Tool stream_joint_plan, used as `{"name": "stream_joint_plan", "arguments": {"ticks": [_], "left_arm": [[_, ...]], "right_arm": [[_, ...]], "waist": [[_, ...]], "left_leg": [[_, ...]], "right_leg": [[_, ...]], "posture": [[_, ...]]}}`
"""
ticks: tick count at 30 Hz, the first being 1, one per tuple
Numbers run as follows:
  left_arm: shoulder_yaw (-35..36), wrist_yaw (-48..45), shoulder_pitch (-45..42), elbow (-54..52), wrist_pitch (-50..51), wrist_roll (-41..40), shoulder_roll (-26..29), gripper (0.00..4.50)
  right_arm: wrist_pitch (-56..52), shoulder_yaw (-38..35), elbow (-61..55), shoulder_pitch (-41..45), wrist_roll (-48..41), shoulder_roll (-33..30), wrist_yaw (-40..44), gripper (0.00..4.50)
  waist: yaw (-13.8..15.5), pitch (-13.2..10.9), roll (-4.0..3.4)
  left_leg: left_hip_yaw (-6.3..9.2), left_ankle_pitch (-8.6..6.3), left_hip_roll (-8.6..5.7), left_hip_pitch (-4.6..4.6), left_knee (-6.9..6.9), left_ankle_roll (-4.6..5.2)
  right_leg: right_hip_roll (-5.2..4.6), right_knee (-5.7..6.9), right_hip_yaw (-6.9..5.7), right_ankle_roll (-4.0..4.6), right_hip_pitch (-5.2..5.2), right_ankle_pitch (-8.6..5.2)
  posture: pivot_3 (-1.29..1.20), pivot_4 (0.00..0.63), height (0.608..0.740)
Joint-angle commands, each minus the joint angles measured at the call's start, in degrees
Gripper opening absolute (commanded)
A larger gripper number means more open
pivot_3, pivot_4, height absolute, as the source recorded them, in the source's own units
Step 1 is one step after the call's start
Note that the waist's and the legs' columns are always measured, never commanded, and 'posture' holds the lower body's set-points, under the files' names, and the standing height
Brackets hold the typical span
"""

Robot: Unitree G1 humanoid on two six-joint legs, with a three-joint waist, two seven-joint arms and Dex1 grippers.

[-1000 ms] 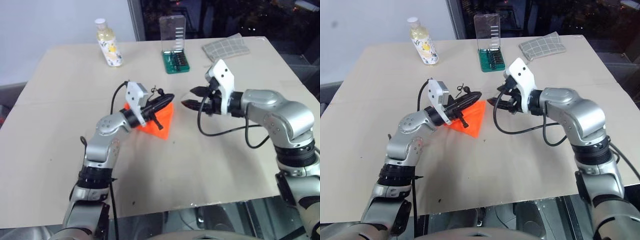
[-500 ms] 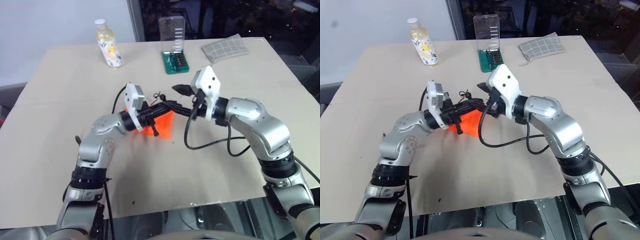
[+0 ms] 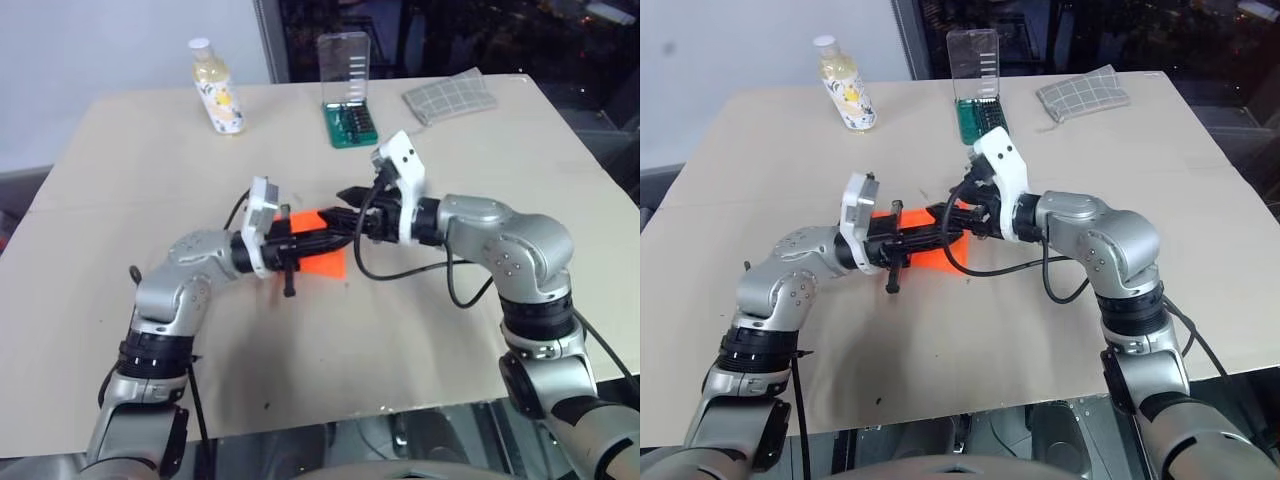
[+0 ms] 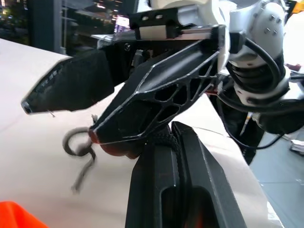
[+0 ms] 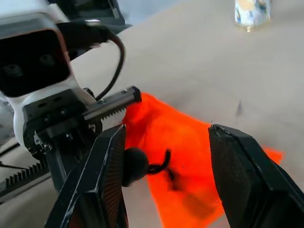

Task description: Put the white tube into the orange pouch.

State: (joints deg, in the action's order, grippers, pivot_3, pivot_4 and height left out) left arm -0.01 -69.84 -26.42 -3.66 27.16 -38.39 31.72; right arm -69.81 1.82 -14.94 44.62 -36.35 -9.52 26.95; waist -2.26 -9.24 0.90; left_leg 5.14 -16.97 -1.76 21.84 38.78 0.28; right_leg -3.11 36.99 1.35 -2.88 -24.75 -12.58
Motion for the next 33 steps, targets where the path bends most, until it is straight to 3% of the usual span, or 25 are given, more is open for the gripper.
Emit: {"name": "stream_joint_plan", "arguments": {"ticks": [1, 4, 7, 8, 12, 17, 23, 33], "left_arm": [[1.9, -1.9, -0.5, -0.2, -2.8, -0.3, 0.2, 0.0], [2.1, -2.4, -0.4, 0.2, -3.3, -0.5, 0.3, 0.0], [2.6, -2.6, -0.1, 0.2, -2.6, -1.5, 0.3, 0.0], [2.8, -2.7, 0.1, 0.0, -2.1, -1.9, 0.3, 0.0], [4.5, -1.7, 0.1, -1.2, 2.9, -6.1, 0.3, 0.0], [5.9, -1.6, 0.2, -2.2, 9.3, -10.5, 1.5, 0.0], [6.4, -2.0, 0.7, -3.3, 12.6, -12.8, 2.8, 0.0], [6.7, -1.1, 1.2, -4.0, 12.9, -13.4, 2.5, 0.0]], "right_arm": [[-7.5, -12.0, 3.9, 2.5, -7.1, 5.8, -5.0, 2.75], [-9.2, -18.9, 7.6, 2.8, -10.4, 6.7, -6.3, 2.75], [-5.5, -20.7, 9.5, 1.3, -11.1, 5.0, -4.4, 2.75], [-2.3, -19.4, 9.2, -0.1, -10.2, 3.7, -2.0, 2.75], [20.8, -2.4, 6.1, -10.1, 2.7, -5.9, 13.9, 2.75], [41.0, 2.8, 8.6, -14.8, 8.4, -3.6, 19.7, 2.75], [52.7, 4.7, 13.4, -14.5, 12.5, -1.4, 21.6, 2.75], [60.1, 9.7, 15.3, -14.1, 17.4, -2.7, 26.4, 2.75]], "waist": [[0.0, 0.0, -0.01], [0.1, 0.0, -0.01], [0.2, 0.0, -0.01], [0.1, 0.0, -0.01], [-0.1, 0.0, -0.01], [-1.6, 0.0, -0.01], [-0.9, 0.0, 0.03], [-0.1, 0.0, 0.02]], "left_leg": [[0.0, 0.0, 0.0, 0.01, 0.0, 0.0], [-0.02, 0.0, 0.02, -0.02, -0.01, 0.0], [0.0, -0.01, -0.01, 0.01, -0.01, 0.01], [-0.02, -0.01, -0.04, 0.0, -0.01, 0.02], [-0.04, -0.03, -0.08, 0.0, -0.1, 0.05], [-0.16, -0.03, 0.01, -0.11, -0.1, 0.05], [-0.11, -0.02, 0.05, -0.21, -0.03, 0.03], [-0.07, -0.02, 0.04, -0.13, -0.05, 0.02]], "right_leg": [[0.01, 0.01, 0.0, 0.0, 0.0, 0.0], [0.0, 0.06, 0.03, 0.0, -0.01, 0.0], [-0.02, 0.01, 0.01, 0.0, 0.0, 0.0], [-0.02, 0.0, 0.02, 0.0, 0.0, 0.0], [0.0, -0.08, 0.0, -0.01, 0.01, -0.01], [0.08, 0.03, 0.16, -0.02, -0.01, -0.01], [0.05, 0.13, 0.17, -0.02, 0.07, 0.0], [0.02, -0.02, 0.14, -0.02, 0.04, 0.0]], "posture": [[0.0, 0.15, 0.74], [0.0, 0.15, 0.74], [0.0, 0.15, 0.74], [0.0, 0.15, 0.74], [0.0, 0.15, 0.74], [0.0, 0.15, 0.74], [0.0, 0.15, 0.74], [0.0, 0.15, 0.74]]}}
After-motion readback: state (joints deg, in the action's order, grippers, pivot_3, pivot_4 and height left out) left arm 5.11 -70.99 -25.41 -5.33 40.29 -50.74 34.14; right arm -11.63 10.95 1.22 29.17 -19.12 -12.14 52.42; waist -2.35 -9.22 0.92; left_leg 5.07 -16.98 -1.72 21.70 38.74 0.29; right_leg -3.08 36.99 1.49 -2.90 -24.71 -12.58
